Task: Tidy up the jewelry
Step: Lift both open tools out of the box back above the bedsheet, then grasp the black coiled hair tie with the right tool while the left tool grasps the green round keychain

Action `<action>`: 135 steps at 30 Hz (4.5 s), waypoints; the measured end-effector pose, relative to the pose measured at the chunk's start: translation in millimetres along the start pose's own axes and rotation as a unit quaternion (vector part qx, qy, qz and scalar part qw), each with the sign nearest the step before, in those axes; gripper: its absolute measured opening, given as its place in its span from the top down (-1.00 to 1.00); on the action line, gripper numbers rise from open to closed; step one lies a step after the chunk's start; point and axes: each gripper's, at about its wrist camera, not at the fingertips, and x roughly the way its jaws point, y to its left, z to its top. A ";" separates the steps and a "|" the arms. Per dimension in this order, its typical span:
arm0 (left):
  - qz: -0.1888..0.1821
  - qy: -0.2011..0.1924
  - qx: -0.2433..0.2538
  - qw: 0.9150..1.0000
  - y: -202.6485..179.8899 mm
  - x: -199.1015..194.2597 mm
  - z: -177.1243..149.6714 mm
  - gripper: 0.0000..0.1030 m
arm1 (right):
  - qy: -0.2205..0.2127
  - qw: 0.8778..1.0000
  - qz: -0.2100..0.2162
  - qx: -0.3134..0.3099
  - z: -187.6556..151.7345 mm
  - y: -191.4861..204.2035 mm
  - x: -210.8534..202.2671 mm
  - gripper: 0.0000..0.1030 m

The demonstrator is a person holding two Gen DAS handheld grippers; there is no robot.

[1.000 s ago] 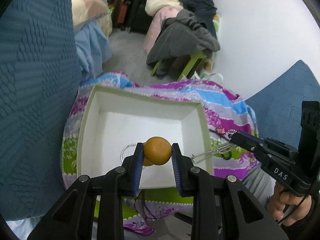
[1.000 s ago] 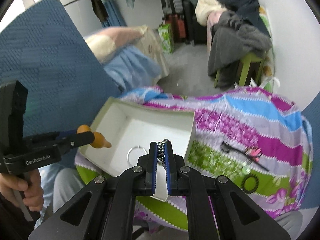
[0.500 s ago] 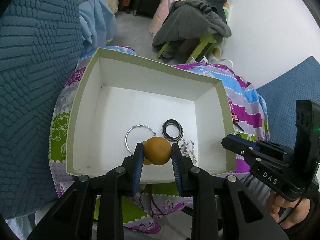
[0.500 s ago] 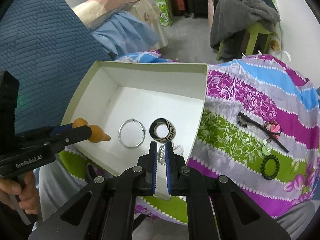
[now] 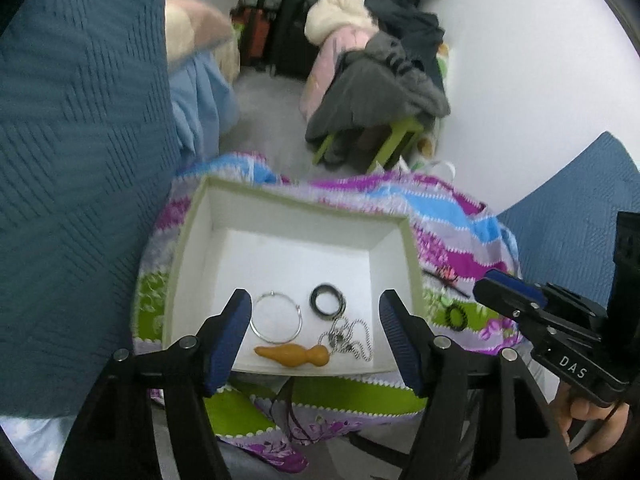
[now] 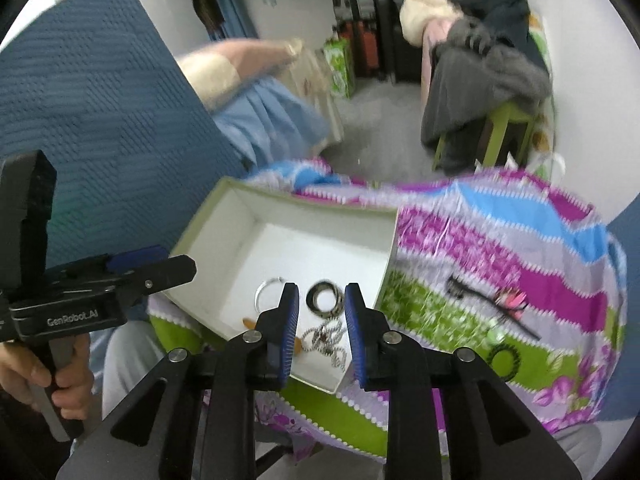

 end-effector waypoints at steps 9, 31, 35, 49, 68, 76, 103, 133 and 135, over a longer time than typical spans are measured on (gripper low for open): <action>0.012 -0.092 0.010 0.996 -39.8 -83.2 6.8 -0.55 | -0.095 0.995 -0.009 -0.019 12.3 0.0 -81.2 0.53; 0.028 -0.137 0.042 0.989 -134.5 -119.1 -50.7 -0.65 | -0.160 0.984 -0.081 -0.008 -62.6 -48.9 -165.9 -0.87; 0.028 -0.137 0.043 0.989 -147.0 -108.5 -61.1 -0.65 | -0.167 0.982 -0.090 0.004 -84.7 -65.4 -171.2 -0.88; -0.016 -0.085 0.090 0.992 -184.1 -41.0 -100.4 -0.63 | -0.174 0.976 -0.121 0.038 -161.6 -112.6 -151.7 -0.50; -0.085 0.000 0.111 0.990 -219.2 116.7 -103.6 -0.09 | -0.112 0.986 -0.054 0.107 -184.0 -203.4 -21.1 0.34; -0.091 0.026 0.090 0.991 -218.9 182.8 -90.5 0.11 | -0.078 0.991 -0.022 0.105 -166.2 -232.9 31.3 0.39; -0.047 0.073 0.093 0.992 -228.6 274.8 -81.0 0.12 | -0.027 0.995 -0.062 0.079 -162.5 -255.1 73.4 0.87; -0.038 0.052 0.133 0.989 -218.4 244.7 -105.9 0.49 | -0.018 0.990 -0.072 0.116 -163.8 -253.4 50.7 0.87; -0.038 0.052 0.133 0.989 -212.8 236.0 -109.5 0.49 | -0.020 0.991 -0.072 0.115 -164.3 -247.6 44.6 0.87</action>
